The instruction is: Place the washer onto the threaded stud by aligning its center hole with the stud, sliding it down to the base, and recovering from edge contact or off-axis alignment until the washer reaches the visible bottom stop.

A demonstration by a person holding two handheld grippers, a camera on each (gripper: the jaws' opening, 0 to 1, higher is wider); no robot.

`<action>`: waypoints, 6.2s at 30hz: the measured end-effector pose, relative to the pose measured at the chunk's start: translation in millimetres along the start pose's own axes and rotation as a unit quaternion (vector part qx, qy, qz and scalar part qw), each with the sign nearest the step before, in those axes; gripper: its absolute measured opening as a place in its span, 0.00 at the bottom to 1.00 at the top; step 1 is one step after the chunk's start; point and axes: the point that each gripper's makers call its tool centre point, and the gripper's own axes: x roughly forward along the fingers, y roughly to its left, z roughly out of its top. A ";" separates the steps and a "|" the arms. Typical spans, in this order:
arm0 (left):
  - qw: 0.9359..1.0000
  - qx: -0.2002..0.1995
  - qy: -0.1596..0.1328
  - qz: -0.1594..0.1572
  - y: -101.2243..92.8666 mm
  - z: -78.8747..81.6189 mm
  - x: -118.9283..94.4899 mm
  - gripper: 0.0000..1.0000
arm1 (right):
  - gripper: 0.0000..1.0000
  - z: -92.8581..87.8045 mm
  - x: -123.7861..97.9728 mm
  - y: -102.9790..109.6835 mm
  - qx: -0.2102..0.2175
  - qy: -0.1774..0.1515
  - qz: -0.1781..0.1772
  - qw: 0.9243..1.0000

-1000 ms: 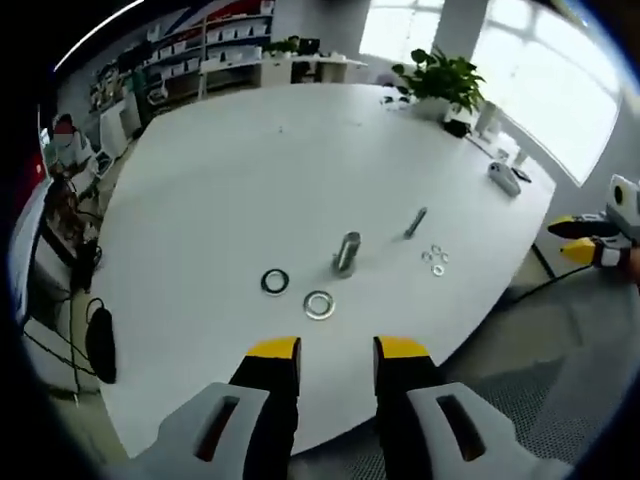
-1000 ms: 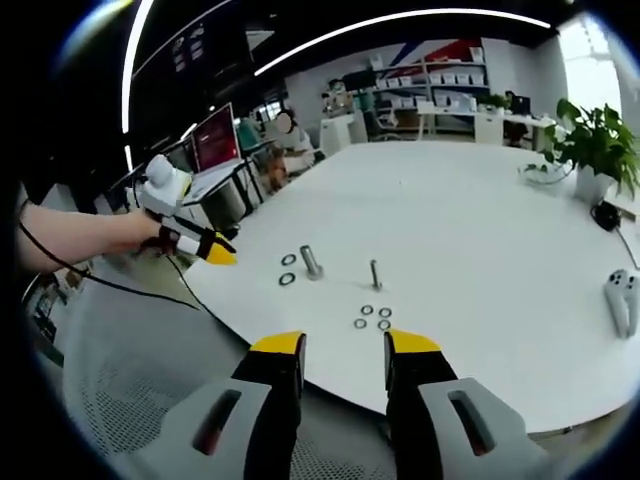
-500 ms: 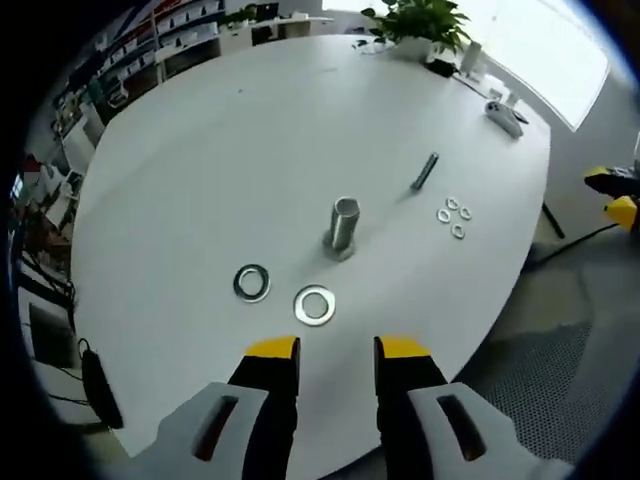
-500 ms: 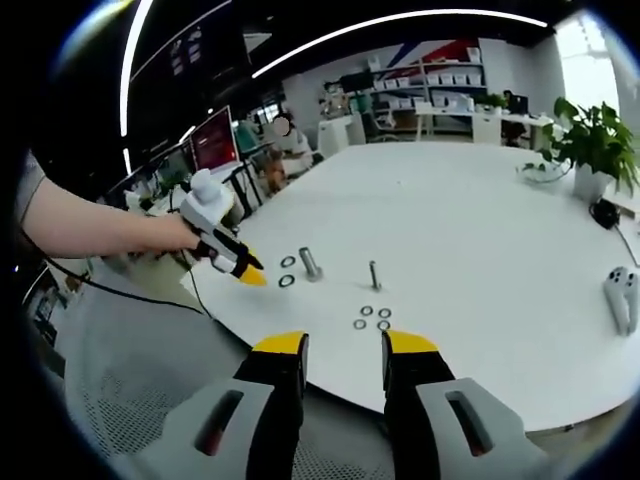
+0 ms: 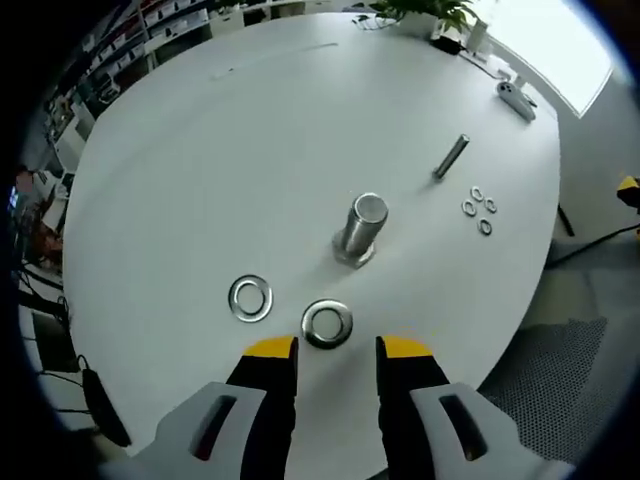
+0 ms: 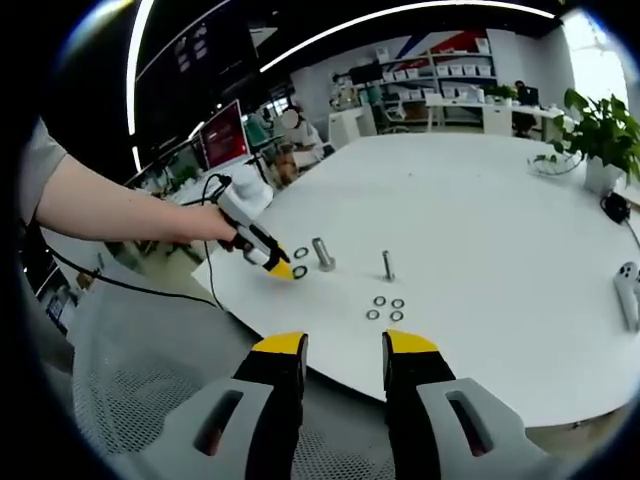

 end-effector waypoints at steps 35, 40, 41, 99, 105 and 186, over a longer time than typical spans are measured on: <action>0.994 0.070 0.074 0.028 -2.0 1.9 19.1 0.23 | 0.29 2.5 -0.8 -12.3 0.012 -0.010 -0.029 0.999; 0.994 0.073 0.076 0.024 -2.5 1.5 18.5 0.21 | 0.28 2.1 -0.4 -12.4 0.011 -0.009 -0.029 0.999; 0.994 0.068 0.078 0.028 -2.9 1.6 18.4 0.21 | 0.28 2.3 -0.4 -12.6 0.011 -0.009 -0.029 0.999; 0.996 0.056 0.058 0.032 -4.0 1.8 6.8 0.19 | 0.28 4.9 -0.7 -14.2 0.017 -0.014 -0.031 0.999; 0.997 0.061 0.046 0.031 -2.1 8.4 -2.0 0.19 | 0.28 4.5 -0.8 -14.7 0.018 -0.014 -0.032 0.999; 0.989 0.144 0.040 0.015 -23.6 62.0 18.2 0.19 | 0.28 2.0 -0.2 -14.3 0.009 -0.006 -0.031 0.999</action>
